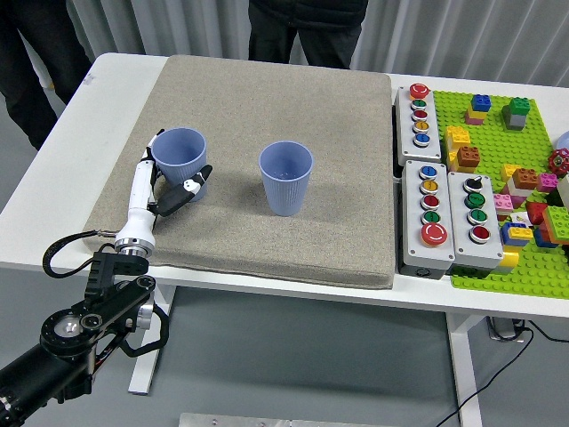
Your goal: Pick cup pour cup place
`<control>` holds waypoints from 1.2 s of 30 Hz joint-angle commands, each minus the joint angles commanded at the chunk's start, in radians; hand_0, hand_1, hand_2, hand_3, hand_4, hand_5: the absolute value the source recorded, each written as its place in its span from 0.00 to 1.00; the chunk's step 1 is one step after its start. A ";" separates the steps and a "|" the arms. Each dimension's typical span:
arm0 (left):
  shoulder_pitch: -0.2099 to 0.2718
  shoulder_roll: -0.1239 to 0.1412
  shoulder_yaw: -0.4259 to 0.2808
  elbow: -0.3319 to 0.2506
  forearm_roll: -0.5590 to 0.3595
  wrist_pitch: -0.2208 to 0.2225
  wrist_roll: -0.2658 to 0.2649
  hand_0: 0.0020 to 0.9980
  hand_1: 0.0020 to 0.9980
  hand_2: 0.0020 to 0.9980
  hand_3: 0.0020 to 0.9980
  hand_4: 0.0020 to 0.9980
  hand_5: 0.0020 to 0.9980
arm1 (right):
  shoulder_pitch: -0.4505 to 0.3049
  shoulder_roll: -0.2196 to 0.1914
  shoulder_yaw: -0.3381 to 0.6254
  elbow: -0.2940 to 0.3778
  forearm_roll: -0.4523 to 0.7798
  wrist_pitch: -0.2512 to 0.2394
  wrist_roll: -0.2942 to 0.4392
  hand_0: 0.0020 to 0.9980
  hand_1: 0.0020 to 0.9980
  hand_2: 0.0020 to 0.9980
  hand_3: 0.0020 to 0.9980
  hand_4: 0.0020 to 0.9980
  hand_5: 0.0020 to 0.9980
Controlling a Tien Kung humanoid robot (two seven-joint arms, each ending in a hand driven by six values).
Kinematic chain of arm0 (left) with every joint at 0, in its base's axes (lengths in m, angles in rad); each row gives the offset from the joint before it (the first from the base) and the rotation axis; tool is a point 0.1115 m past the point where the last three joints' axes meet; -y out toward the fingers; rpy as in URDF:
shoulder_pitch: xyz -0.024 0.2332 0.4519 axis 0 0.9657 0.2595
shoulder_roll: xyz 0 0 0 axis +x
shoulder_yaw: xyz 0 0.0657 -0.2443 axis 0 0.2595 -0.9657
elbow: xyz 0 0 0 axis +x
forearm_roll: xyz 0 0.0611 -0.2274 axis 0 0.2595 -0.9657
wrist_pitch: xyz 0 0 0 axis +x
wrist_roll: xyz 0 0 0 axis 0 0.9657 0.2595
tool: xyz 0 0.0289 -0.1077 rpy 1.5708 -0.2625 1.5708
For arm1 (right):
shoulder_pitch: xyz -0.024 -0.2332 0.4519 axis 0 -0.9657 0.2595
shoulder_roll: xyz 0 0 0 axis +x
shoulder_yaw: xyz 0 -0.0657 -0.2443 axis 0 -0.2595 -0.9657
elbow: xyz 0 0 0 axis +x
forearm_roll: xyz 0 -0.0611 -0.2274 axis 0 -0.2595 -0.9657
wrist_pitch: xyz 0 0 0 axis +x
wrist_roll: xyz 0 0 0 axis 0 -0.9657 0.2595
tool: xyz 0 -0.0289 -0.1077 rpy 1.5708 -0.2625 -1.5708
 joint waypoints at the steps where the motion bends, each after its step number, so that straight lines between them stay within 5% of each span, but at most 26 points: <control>1: 0.001 0.000 -0.002 -0.002 0.005 -0.002 0.002 0.84 0.84 1.00 1.00 0.95 0.39 | 0.000 0.000 0.000 0.000 0.000 0.000 0.000 0.67 0.63 0.56 0.56 0.00 0.11; 8: 0.023 0.003 -0.037 -0.031 0.065 -0.013 0.020 0.88 0.87 1.00 1.00 0.95 0.40 | 0.000 -0.001 -0.001 0.000 0.002 0.000 0.000 0.68 0.63 0.56 0.56 0.00 0.11; 14: 0.075 0.032 -0.080 -0.106 0.127 -0.029 0.042 0.89 0.88 1.00 1.00 0.98 0.41 | 0.002 -0.001 0.005 0.000 -0.002 0.000 0.000 0.68 0.63 0.56 0.56 0.00 0.11; 22: 0.209 0.167 -0.152 -0.315 0.171 -0.051 0.075 0.90 0.89 1.00 1.00 0.99 0.43 | 0.003 -0.003 0.022 0.000 -0.023 0.003 -0.001 0.67 0.63 0.56 0.56 0.00 0.11; 26: 0.270 0.212 -0.193 -0.434 0.087 -0.059 0.065 0.91 0.89 1.00 1.00 0.98 0.43 | -0.001 -0.003 0.035 0.000 -0.031 0.003 -0.001 0.68 0.63 0.56 0.56 0.00 0.11; 30: 0.265 0.218 -0.232 -0.527 0.091 -0.042 0.080 0.90 0.88 1.00 1.00 0.99 0.46 | -0.004 -0.002 0.046 0.000 -0.044 0.003 -0.002 0.68 0.63 0.56 0.56 0.00 0.11; 32: 0.219 0.212 -0.251 -0.575 0.103 -0.032 0.083 0.90 0.88 1.00 1.00 0.99 0.46 | -0.003 -0.004 0.044 0.000 -0.042 0.003 -0.002 0.68 0.63 0.56 0.56 0.00 0.11; 36: 0.115 0.185 -0.272 -0.584 0.098 -0.031 0.084 0.86 0.84 0.98 1.00 1.00 0.50 | -0.002 -0.006 0.028 0.000 -0.023 0.000 -0.001 0.67 0.63 0.56 0.56 0.00 0.11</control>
